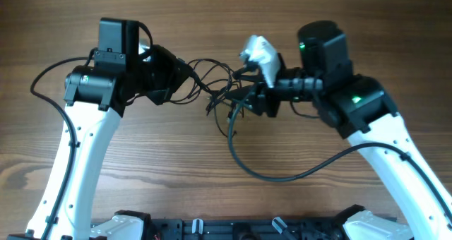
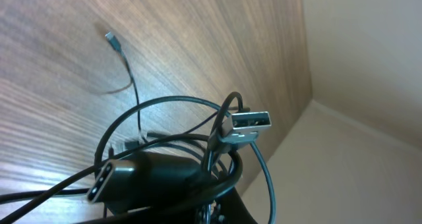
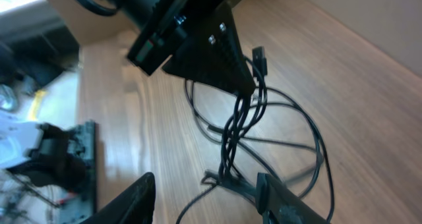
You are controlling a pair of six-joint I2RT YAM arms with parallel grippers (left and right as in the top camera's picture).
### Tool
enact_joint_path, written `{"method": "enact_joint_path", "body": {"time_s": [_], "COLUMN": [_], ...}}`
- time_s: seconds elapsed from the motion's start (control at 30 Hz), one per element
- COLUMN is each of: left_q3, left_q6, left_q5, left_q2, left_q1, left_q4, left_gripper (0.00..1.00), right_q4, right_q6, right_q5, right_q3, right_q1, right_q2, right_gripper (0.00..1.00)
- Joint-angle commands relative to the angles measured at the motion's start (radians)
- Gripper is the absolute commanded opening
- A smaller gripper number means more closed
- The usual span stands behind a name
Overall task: Untangle cables
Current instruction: 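Hold cables with both grippers and bring them together above the table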
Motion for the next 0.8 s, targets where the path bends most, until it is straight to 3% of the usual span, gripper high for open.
{"method": "enact_joint_path", "body": {"time_s": [0.0, 0.23, 0.33, 0.47, 0.5, 0.53, 0.57, 0.63, 0.7, 0.77], "left_q3": [0.006, 0.006, 0.006, 0.006, 0.006, 0.006, 0.006, 0.006, 0.006, 0.006], "left_q6": [-0.099, -0.121, -0.117, -0.117, -0.117, -0.117, -0.078, 0.048, 0.200, 0.374], "left_q5": [-0.019, 0.061, 0.161, 0.165, 0.146, 0.103, -0.001, -0.143, -0.266, -0.285], "left_q2": [0.001, 0.001, 0.001, 0.001, 0.001, 0.001, 0.001, 0.001, 0.001, 0.001], "left_q1": [-0.023, 0.010, 0.037, 0.042, 0.042, 0.042, 0.042, 0.042, 0.042, 0.042], "left_q4": [-0.003, 0.008, 0.008, 0.008, 0.011, 0.012, 0.021, 0.045, 0.050, 0.049], "left_gripper": [0.04, 0.04, 0.04, 0.04, 0.09, 0.28, 0.61, 1.00, 1.00, 1.00], "right_q4": [0.029, -0.040, -0.035, 0.014, 0.023, 0.024, 0.021, 0.001, -0.002, -0.002], "right_q6": [-0.019, 0.011, 0.011, 0.038, 0.044, 0.054, 0.068, 0.071, 0.123, 0.185], "right_q5": [0.187, 0.493, 0.498, 0.497, 0.483, 0.469, 0.450, 0.346, 0.273, 0.153], "right_q3": [0.013, 0.011, -0.003, -0.003, -0.003, -0.003, -0.003, -0.003, -0.003, -0.003], "right_q1": [0.097, 0.174, 0.174, 0.174, 0.174, 0.174, 0.174, 0.163, 0.138, 0.095], "right_q2": [0.049, 0.286, 0.343, 0.351, 0.351, 0.349, 0.344, 0.326, 0.312, 0.311], "right_gripper": [0.51, 0.50, 0.33, 0.06, 0.04, 0.04, 0.04, 0.04, 0.04, 0.04]}}
